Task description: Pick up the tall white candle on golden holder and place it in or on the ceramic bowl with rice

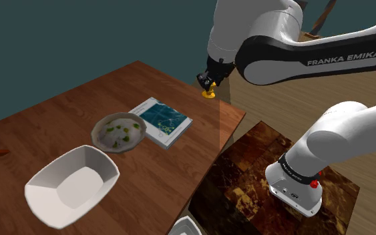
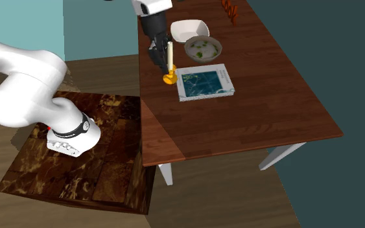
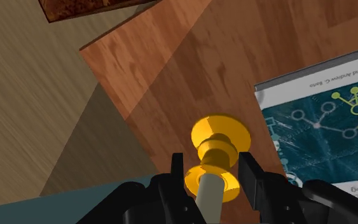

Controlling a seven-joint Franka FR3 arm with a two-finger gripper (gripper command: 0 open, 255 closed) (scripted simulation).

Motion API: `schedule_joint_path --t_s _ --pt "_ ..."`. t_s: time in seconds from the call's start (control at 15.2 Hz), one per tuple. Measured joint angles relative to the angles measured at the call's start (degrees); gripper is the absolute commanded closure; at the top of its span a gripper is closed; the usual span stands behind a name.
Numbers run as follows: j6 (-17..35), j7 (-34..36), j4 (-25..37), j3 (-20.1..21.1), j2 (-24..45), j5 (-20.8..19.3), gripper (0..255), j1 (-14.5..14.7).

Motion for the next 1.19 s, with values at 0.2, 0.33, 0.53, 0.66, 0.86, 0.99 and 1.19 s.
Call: schedule_joint_path --t_s 0.2,0.33,0.53,0.66,0.86,0.99,1.19 --pt "-0.07 4.80 4.88 4.94 5.72 -0.88 255 -1.40" --pt "-0.95 8.00 9.05 8.21 9.76 -2.09 255 -2.75" --pt "-2.08 13.15 15.41 13.36 16.70 -5.36 255 -5.31" --pt "-3.08 16.87 18.89 16.71 20.92 -7.86 255 -6.51" --pt "-6.44 23.60 26.10 22.34 29.40 -13.69 255 -8.06" --pt "-9.22 28.50 30.97 25.18 36.22 -19.01 255 -7.83" --pt "-14.96 35.45 39.72 26.54 47.60 -27.79 255 -3.61"
